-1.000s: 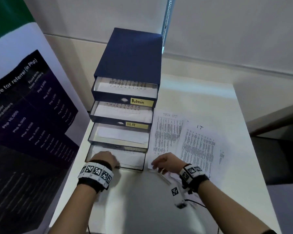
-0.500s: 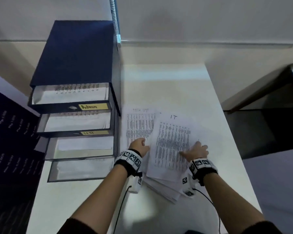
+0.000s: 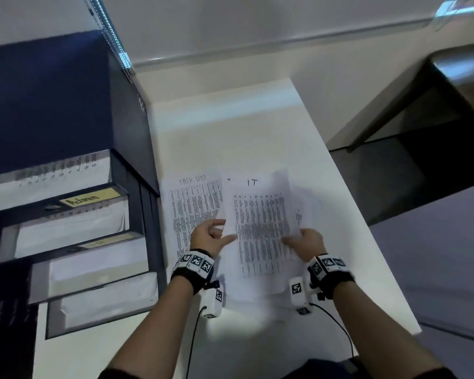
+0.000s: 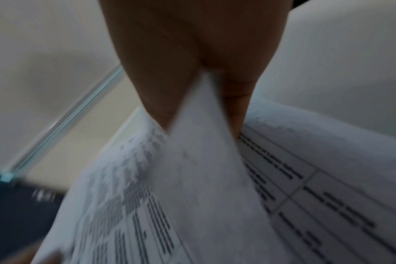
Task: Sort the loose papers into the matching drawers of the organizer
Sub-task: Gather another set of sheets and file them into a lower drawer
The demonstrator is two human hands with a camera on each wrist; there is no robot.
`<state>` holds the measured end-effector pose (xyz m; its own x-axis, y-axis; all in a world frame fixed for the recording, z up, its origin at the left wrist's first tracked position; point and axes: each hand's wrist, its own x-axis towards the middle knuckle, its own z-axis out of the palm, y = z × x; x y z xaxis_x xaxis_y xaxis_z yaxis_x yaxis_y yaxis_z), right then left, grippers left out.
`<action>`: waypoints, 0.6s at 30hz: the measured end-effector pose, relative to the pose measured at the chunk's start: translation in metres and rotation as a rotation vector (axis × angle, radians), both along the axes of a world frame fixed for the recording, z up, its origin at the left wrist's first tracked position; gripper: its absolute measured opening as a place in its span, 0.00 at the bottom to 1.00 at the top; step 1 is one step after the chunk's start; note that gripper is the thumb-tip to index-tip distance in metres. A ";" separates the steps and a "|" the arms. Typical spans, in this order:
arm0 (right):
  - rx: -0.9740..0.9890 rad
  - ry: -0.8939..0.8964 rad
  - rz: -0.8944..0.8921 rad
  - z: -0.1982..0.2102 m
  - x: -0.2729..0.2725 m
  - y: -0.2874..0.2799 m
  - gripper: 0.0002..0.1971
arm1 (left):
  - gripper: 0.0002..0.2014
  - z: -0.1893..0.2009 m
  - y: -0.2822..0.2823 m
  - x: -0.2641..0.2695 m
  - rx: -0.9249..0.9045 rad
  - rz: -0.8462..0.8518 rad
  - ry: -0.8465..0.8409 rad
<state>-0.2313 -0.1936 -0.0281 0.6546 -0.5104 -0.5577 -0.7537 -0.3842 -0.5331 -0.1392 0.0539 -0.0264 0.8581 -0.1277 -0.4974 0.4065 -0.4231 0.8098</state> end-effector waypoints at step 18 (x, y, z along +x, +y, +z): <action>0.212 0.036 0.134 0.002 -0.037 -0.034 0.26 | 0.29 -0.011 0.024 -0.002 0.033 0.080 -0.029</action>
<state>-0.2679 -0.2274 -0.0262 0.6864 -0.2894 -0.6672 -0.7236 -0.3640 -0.5865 -0.1417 0.0775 -0.0375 0.8791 -0.0421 -0.4748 0.4163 -0.4174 0.8078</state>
